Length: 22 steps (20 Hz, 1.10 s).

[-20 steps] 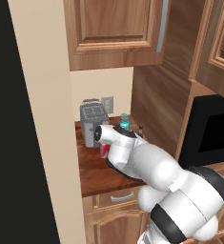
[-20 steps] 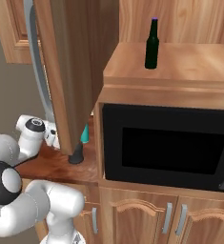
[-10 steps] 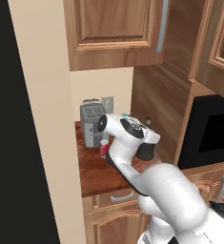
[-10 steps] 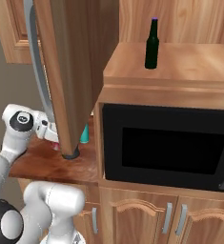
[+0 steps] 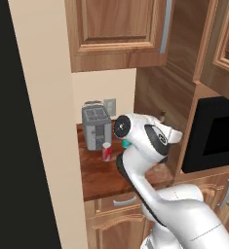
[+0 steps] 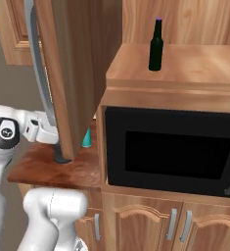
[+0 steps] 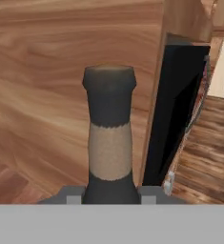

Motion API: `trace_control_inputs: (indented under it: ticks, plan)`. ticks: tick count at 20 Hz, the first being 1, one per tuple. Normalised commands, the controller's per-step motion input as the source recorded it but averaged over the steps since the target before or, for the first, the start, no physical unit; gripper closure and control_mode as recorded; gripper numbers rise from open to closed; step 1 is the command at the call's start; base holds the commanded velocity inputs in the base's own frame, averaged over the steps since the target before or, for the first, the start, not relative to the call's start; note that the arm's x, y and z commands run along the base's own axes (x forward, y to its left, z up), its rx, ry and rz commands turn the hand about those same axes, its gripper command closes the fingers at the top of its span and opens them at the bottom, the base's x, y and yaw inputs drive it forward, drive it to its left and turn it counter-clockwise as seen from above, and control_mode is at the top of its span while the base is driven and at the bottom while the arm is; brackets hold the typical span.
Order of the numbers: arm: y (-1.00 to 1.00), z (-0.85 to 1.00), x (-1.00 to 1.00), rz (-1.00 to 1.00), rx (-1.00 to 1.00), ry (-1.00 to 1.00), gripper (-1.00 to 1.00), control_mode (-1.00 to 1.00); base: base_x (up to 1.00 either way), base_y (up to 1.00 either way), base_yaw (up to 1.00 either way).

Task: Sort all alcoholic drinks to one cabinet, and non-alcoholic drinks to the other.

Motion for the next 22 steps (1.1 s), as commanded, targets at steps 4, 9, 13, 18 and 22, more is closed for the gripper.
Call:
trace_control_inputs:
  ticks: [4,9,13,18,22]
  plan:
    - [0.0,0.67,-0.58,0.24,0.06,0.0,1.0,-1.0,0.0,0.0,0.0]
    - [0.0,0.6,-0.58,0.25,0.07,0.0,1.0,-1.0,0.0,0.0,0.0]
    - [0.01,0.44,-0.5,0.24,0.06,0.0,1.0,-1.0,0.0,0.0,0.0]
    - [0.15,0.29,-0.41,0.2,0.04,0.04,1.0,-1.0,0.0,0.0,0.0]
    - [0.13,0.34,-0.38,0.18,0.01,0.0,1.0,-1.0,0.0,0.0,0.0]
